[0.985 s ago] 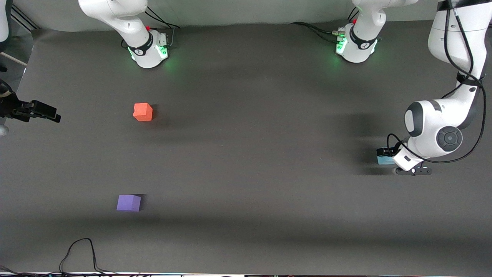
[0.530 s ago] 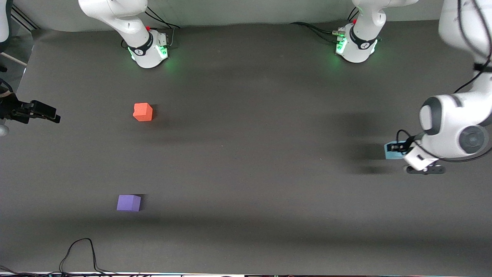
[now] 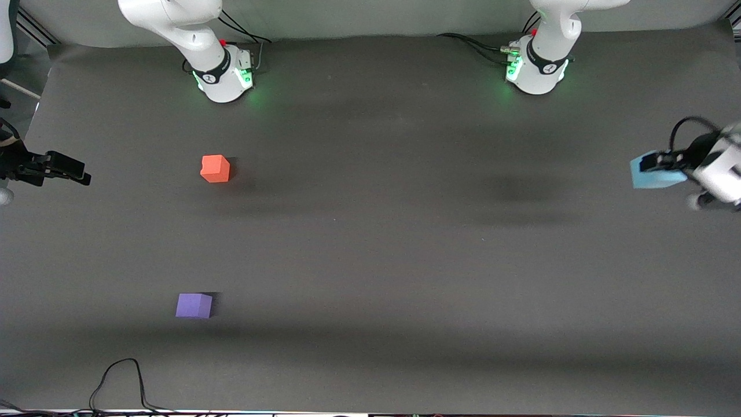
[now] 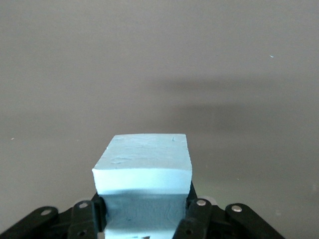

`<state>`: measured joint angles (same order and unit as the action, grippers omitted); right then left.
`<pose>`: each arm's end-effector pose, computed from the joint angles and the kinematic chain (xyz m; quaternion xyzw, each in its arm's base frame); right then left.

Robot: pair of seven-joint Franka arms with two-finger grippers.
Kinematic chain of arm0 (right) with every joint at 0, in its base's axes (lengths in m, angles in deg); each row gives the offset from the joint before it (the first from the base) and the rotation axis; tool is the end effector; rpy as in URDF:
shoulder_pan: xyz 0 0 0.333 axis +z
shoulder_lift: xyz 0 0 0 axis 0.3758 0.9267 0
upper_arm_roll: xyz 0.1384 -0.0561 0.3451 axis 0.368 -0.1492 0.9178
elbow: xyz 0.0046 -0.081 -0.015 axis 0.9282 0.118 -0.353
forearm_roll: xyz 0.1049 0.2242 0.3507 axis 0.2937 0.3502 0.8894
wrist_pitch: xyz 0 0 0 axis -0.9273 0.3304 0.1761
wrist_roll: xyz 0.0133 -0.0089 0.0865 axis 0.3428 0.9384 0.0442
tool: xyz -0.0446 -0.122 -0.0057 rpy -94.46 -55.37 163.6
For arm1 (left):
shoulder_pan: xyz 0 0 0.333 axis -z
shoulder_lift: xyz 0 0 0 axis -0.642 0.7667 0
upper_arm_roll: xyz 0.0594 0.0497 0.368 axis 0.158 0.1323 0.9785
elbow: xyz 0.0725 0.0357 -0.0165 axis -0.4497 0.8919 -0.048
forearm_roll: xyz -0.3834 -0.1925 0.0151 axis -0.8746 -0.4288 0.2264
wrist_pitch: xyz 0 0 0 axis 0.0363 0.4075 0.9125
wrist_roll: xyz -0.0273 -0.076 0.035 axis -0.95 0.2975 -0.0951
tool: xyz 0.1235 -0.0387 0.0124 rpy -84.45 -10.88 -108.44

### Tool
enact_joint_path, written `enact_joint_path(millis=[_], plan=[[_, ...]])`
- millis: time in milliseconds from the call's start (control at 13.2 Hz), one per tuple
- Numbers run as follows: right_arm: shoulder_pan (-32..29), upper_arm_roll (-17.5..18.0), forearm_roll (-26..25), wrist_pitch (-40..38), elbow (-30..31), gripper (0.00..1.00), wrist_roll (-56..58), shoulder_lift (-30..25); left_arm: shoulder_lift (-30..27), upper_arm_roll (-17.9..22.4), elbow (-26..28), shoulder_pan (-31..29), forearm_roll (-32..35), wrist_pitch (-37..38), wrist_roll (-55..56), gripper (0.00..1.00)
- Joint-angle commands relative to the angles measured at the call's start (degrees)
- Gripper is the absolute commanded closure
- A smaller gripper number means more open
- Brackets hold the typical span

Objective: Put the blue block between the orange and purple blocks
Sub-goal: 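Close the left gripper on the blue block and lift it, then carry the blue block with the left gripper toward the table's middle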

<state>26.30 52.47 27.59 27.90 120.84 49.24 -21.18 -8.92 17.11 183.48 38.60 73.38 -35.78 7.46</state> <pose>0.5986 -0.0618 0.6251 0.9994 -0.0130 -0.0333 0.0031 0.5790 0.0522 0.5791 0.9912 -0.0015 -0.1324 0.0011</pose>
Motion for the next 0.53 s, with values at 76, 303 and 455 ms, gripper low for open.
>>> enact_joint_path(millis=[76,303,455], plan=[[0.8,-0.1,-0.7,0.6,0.7,0.00,1.2,-1.4,-0.1,-1.7,-2.7,2.2,-0.9,2.5,3.8,0.54],[1.0,-0.1,-0.7,0.9,1.5,0.00,1.3,-1.7,1.9,-10.4,-4.4,6.5,-2.7,0.8,23.4,0.54],[1.0,-0.1,-0.7,2.2,3.6,0.00,1.3,-3.3,6.6,-17.9,-6.6,9.9,-2.8,-4.4,40.2,0.54]])
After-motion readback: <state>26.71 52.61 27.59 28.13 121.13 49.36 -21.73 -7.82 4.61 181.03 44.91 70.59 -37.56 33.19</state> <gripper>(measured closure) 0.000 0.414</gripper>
